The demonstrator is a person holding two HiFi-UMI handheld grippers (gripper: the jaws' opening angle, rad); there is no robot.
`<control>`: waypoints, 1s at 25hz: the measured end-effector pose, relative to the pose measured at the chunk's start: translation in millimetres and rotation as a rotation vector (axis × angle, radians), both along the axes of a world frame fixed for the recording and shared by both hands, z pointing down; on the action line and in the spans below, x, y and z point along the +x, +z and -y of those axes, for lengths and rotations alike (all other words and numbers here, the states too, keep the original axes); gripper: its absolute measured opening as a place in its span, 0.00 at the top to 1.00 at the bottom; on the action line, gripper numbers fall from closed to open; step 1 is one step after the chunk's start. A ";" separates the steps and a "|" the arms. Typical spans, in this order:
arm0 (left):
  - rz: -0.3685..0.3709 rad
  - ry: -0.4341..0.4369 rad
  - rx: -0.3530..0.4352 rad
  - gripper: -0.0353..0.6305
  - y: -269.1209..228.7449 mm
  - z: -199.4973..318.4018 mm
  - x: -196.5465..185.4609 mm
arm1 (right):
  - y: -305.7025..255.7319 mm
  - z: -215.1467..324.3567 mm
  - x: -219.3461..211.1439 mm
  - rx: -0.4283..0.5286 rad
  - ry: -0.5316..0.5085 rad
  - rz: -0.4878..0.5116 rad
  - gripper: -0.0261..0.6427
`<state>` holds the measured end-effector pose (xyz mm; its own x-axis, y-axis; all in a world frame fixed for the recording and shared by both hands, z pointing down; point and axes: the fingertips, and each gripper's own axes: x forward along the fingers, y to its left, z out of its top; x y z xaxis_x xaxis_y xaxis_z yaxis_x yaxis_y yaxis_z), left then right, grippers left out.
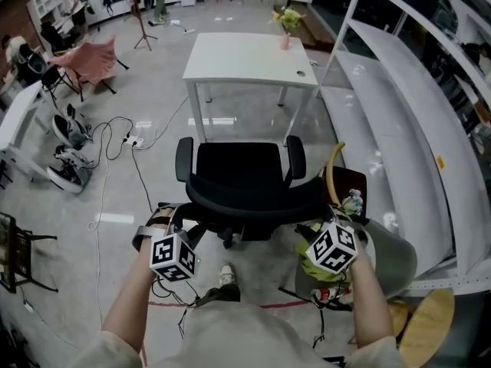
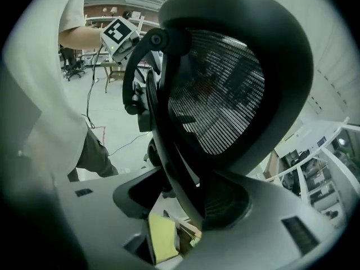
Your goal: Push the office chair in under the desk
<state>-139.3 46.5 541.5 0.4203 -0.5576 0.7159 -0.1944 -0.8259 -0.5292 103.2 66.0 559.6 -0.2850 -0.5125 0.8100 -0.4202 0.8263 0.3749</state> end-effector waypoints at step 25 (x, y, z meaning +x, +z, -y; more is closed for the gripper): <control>-0.078 0.060 -0.113 0.66 5.0 57.0 -2.2 | 8.4 53.8 -4.1 -0.042 0.002 0.052 0.65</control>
